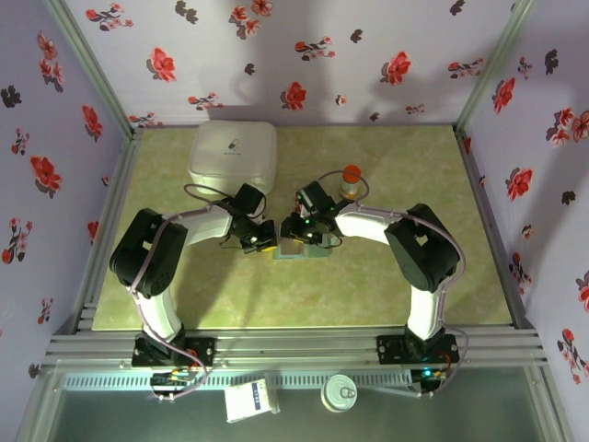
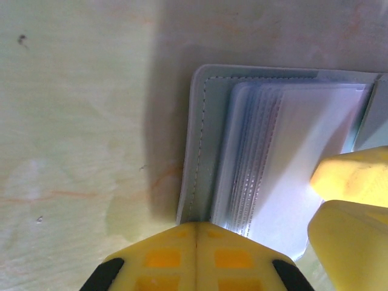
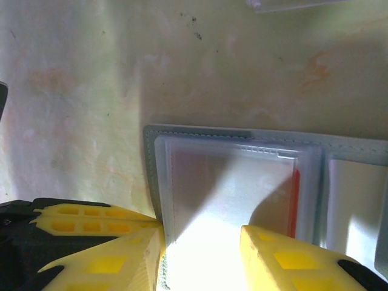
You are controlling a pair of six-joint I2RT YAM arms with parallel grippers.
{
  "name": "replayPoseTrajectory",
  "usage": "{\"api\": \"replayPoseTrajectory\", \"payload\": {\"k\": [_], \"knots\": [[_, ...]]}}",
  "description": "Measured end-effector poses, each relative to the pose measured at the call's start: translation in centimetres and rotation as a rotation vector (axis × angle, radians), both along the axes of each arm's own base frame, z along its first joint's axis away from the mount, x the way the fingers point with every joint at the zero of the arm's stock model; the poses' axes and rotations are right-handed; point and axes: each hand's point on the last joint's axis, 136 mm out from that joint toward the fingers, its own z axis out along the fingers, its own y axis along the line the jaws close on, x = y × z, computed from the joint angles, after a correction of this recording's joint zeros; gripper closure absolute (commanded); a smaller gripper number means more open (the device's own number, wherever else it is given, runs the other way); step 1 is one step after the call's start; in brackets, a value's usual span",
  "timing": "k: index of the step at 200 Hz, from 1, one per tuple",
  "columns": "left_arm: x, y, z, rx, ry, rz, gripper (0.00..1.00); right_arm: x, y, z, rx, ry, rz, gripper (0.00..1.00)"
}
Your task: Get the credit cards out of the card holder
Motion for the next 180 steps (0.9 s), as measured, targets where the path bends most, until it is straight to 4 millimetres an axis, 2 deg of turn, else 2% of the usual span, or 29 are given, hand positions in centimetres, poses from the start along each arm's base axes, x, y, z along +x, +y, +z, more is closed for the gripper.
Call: {"api": "replayPoseTrajectory", "payload": {"k": [129,162,180], "knots": [[0.0,0.6,0.1,0.017,0.006,0.013,1.0,0.1,-2.5,-0.9,-0.059,-0.016,-0.041,0.57],[0.0,0.8,1.0,0.012,-0.006,0.019,1.0,0.0,-2.9,-0.8,-0.021,-0.02,-0.055,0.56],[0.3,0.6,2.0,-0.006,-0.027,0.018,0.96,0.0,-2.9,-0.8,0.006,-0.022,-0.065,0.53]]}}
